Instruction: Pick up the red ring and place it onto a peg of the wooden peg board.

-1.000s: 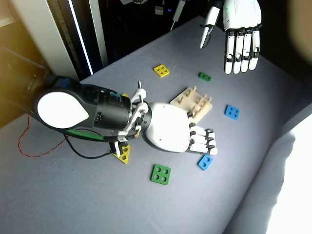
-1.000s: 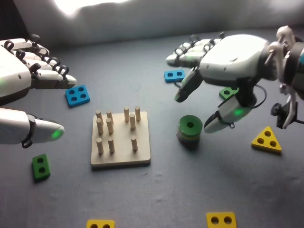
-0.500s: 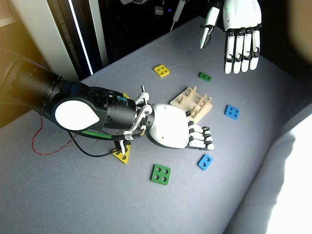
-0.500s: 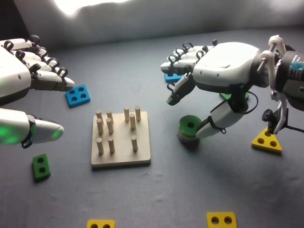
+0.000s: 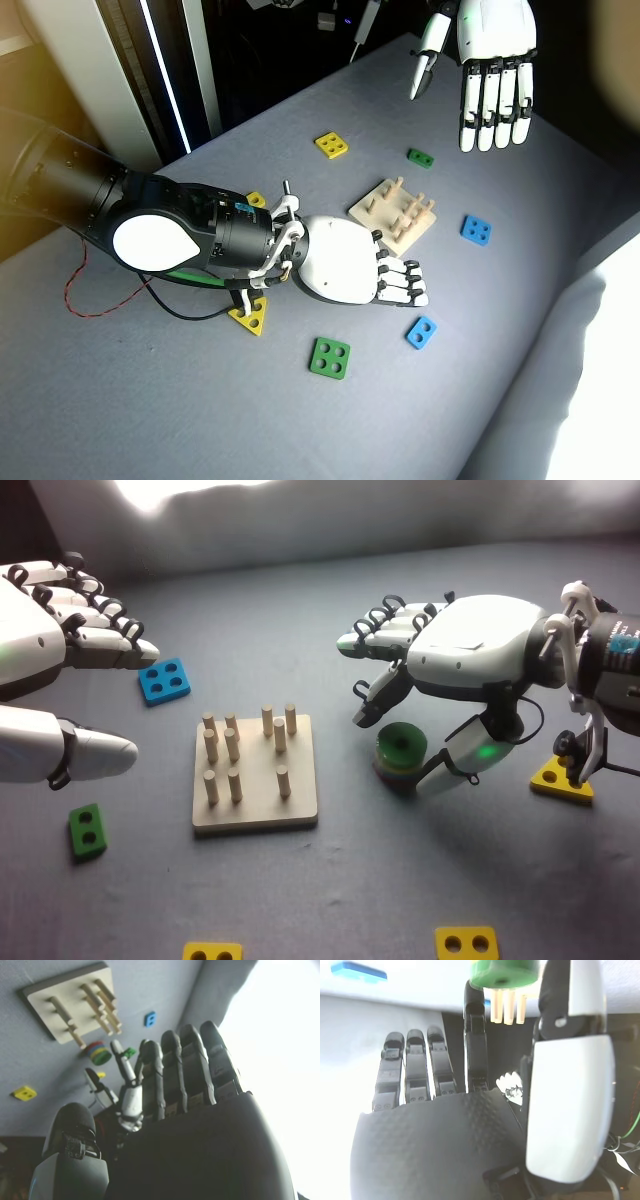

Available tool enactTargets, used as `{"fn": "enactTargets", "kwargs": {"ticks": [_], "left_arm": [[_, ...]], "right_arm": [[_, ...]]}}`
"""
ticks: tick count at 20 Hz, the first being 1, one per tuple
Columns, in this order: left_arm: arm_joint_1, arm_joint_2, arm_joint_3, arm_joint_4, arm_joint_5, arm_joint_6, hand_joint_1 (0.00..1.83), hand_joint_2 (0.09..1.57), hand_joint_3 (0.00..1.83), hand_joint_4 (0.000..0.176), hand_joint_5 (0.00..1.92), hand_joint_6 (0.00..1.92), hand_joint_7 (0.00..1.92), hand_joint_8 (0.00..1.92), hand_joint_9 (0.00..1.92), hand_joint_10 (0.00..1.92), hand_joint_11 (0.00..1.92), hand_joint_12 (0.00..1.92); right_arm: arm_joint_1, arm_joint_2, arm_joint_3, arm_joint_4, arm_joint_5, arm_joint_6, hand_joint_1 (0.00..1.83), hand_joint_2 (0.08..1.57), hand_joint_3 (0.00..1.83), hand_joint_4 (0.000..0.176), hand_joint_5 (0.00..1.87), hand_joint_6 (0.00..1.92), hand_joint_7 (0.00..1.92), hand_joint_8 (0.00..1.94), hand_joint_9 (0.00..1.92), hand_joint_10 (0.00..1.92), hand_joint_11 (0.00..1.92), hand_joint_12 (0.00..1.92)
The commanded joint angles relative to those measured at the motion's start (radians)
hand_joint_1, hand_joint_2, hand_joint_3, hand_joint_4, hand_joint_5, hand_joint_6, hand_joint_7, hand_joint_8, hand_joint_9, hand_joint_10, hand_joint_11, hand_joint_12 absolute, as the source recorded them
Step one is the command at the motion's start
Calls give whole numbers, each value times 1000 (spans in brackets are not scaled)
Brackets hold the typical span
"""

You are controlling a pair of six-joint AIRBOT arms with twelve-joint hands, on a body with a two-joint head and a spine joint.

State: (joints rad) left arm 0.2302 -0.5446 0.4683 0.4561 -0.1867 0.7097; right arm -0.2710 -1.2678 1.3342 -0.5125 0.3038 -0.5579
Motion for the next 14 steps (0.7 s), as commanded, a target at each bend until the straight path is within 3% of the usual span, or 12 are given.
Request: {"fn": "enactTargets", "kwargs": {"ticks": [1, 6, 7, 8, 12, 13, 14], "left_arm": [[-15, 15, 5, -8, -85, 3, 0, 1263, 0, 0, 308, 2, 276, 3, 198, 2, 0, 327], [-15, 15, 4, -7, -85, 3, 0, 1272, 0, 0, 300, 3, 285, 2, 208, 0, 0, 307], [-15, 15, 4, -6, -85, 3, 0, 1270, 0, 0, 295, 2, 266, 1, 183, 1, 0, 257], [-15, 15, 4, -6, -85, 3, 0, 1268, 0, 0, 298, 2, 260, 2, 179, 1, 0, 275], [-15, 15, 4, -6, -85, 3, 2, 1269, 0, 0, 313, 1, 283, 2, 201, 1, 0, 321], [-15, 15, 4, -6, -85, 3, 0, 1265, 0, 0, 307, 3, 282, 1, 196, 2, 0, 277], [-15, 15, 4, -7, -85, 3, 0, 1265, 0, 0, 307, 3, 282, 1, 196, 2, 0, 277]], "right_arm": [[-1, 7, 1, 19, 97, -2, 858, 841, 0, 168, 697, 6, 27, 9, 0, 0, 0, 0], [-8, 4, 2, 19, 103, -8, 881, 844, 1, 149, 716, 10, 75, 17, 0, 0, 0, 0], [-8, 2, 6, 21, 104, -8, 897, 844, 1, 137, 722, 10, 85, 16, 0, 0, 0, 0], [-8, 0, 9, 26, 104, -8, 860, 852, 4, 154, 709, 4, 81, 12, 0, 0, 0, 0], [-10, -5, 28, 37, 113, -8, 862, 868, 9, 137, 702, 0, 96, 9, 0, 0, 0, 0], [-13, -8, 35, 45, 114, -8, 843, 866, 6, 155, 707, 2, 136, 22, 0, 0, 0, 0], [-13, -9, 38, 51, 114, -8, 843, 866, 6, 155, 707, 2, 136, 22, 0, 0, 0, 0]]}}
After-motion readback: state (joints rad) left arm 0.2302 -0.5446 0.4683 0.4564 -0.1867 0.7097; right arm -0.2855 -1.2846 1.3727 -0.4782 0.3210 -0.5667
